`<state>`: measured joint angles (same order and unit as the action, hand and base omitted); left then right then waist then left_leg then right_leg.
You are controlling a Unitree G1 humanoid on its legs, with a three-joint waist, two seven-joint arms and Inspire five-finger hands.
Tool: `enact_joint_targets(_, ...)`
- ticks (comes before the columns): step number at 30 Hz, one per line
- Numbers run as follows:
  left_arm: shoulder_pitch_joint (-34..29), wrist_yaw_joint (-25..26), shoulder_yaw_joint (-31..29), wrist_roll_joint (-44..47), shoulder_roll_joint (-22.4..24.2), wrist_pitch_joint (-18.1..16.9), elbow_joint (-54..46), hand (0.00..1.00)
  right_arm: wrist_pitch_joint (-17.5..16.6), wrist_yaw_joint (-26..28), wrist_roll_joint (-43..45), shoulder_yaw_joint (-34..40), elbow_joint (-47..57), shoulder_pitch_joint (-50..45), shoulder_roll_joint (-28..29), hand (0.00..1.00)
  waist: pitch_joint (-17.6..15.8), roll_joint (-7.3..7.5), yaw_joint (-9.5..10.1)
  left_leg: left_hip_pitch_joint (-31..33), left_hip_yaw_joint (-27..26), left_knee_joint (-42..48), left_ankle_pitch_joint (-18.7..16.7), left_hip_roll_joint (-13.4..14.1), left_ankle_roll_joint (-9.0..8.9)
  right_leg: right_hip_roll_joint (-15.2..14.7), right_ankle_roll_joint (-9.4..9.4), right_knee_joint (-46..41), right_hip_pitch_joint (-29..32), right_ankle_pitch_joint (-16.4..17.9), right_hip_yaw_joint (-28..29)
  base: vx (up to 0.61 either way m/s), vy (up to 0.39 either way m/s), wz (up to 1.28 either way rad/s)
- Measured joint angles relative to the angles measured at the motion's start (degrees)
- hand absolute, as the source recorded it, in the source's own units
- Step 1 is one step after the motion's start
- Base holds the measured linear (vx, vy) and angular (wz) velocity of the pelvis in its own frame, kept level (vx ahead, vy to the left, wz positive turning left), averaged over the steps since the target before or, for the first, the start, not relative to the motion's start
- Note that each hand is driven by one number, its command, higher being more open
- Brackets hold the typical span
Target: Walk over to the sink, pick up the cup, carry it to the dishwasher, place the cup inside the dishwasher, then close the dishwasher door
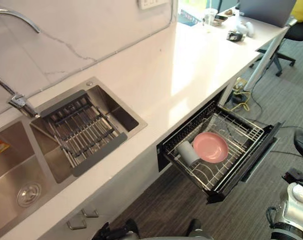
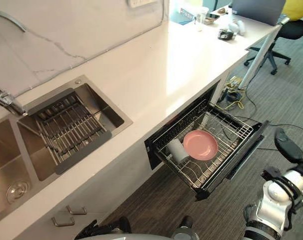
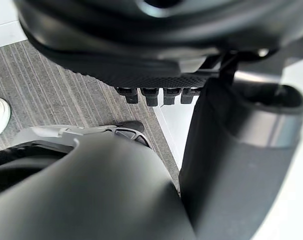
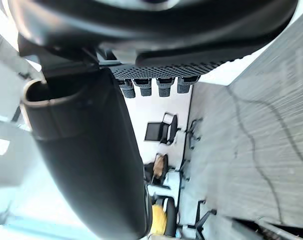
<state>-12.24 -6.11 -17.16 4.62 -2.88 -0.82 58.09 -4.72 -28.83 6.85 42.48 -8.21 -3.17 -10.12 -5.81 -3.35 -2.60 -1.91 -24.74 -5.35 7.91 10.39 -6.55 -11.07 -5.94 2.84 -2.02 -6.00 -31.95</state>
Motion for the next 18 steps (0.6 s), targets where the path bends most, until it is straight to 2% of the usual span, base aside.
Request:
enact_joint_targets(4, -0.4, 0.0, 0.1, 0.7, 0.6, 0.5, -0.1, 1.0, 0.7, 0.2, 2.4, -0.9, -2.0, -3.9, 5.0, 0.0, 0.5, -0.41, -0.04, -0.5, -1.1, 0.0, -0.6, 0.2, -0.4, -0.5, -0.15, -1.9, 0.6, 1.1, 0.5, -0.02, -0.004, -0.1)
enact_joint_targets(9, -0.4, 0.0, 0.2, 2.4, 1.0, 0.7, -0.5, 1.0, 1.2, 2.7, 3.3, -7.2, -6.0, -4.4, 8.6, 0.0, 0.3, -1.11, 0.12, 2.0, -3.2, 0.0, -0.8, 0.1, -0.26, -1.9, 0.21, -4.9, 4.7, 2.2, 0.8, -0.04, 0.011, 0.01)
enact_joint_targets(14, 0.2, 0.4, 2.9, 5.0, 0.9, 0.8, -1.4, 1.0, 0.6, 7.1, 3.2, -14.1, -9.1, -0.1, 7.6, 0.0, -1.5, -2.0, 1.77, 4.6, -4.1, 0.0, 0.1, -1.1, 0.06, -4.2, -0.19, -7.0, 7.9, 2.2, 0.5, 0.02, 0.034, 0.11)
enact_joint_targets(16, 0.4, 0.6, 4.1, 5.7, 0.5, 0.9, -2.0, 1.0, -0.4, 6.5, 3.2, -13.9, -12.1, 2.6, 6.9, 0.0, -2.9, -2.35, 1.87, 5.2, -3.3, 0.1, 0.3, -1.8, 0.46, -4.9, -0.48, -7.2, 8.0, 2.3, 0.0, 0.04, 0.041, 0.21)
enact_joint_targets(18, 1.9, 0.6, 6.4, 6.7, -0.8, 1.2, -1.9, 1.0, -3.4, 7.0, 3.6, -14.7, -15.7, 5.2, 2.6, 0.0, -4.8, -2.35, 1.67, 6.3, -1.9, 0.3, 0.6, -3.0, 1.35, -5.9, -1.1, -7.3, 8.1, 1.6, -1.1, 0.04, 0.049, 0.28)
